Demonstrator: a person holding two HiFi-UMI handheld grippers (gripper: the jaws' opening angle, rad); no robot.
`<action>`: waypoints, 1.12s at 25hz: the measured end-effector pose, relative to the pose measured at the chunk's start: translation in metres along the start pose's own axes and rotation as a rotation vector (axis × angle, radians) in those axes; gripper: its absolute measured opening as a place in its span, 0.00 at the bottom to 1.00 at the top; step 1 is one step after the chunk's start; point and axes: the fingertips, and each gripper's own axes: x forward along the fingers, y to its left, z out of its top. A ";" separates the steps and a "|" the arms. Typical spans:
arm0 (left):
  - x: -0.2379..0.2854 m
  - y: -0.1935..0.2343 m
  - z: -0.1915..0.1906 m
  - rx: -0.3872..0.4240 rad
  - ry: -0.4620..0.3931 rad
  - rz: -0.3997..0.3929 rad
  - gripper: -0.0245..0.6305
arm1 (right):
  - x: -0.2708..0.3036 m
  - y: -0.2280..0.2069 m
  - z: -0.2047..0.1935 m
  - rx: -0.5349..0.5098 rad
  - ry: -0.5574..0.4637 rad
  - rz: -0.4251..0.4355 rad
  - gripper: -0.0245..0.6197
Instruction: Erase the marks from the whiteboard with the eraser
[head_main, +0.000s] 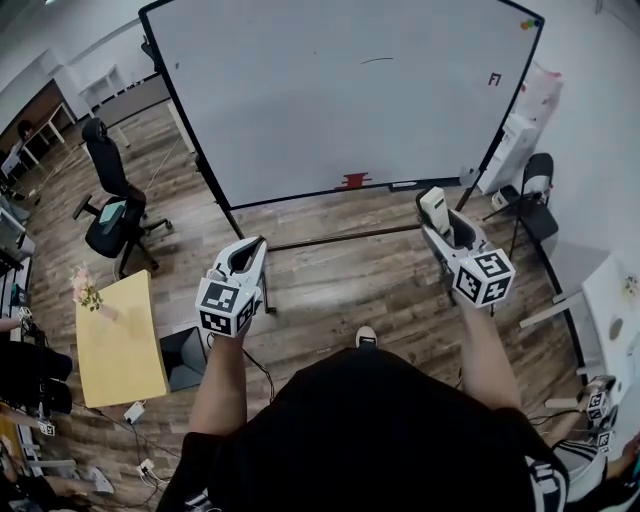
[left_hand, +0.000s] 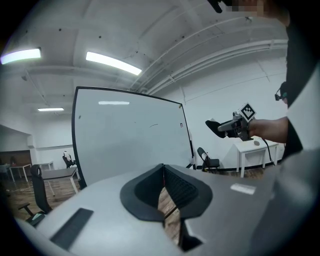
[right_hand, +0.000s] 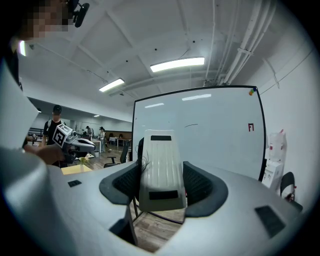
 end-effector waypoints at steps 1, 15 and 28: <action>0.002 0.001 0.000 0.000 0.002 0.000 0.06 | 0.003 -0.002 0.000 0.000 0.001 0.001 0.43; 0.048 0.002 -0.008 -0.018 0.041 -0.021 0.06 | 0.030 -0.042 -0.007 0.039 0.010 0.002 0.43; 0.089 0.003 -0.007 -0.009 0.058 -0.025 0.06 | 0.052 -0.078 -0.009 0.050 0.019 0.009 0.43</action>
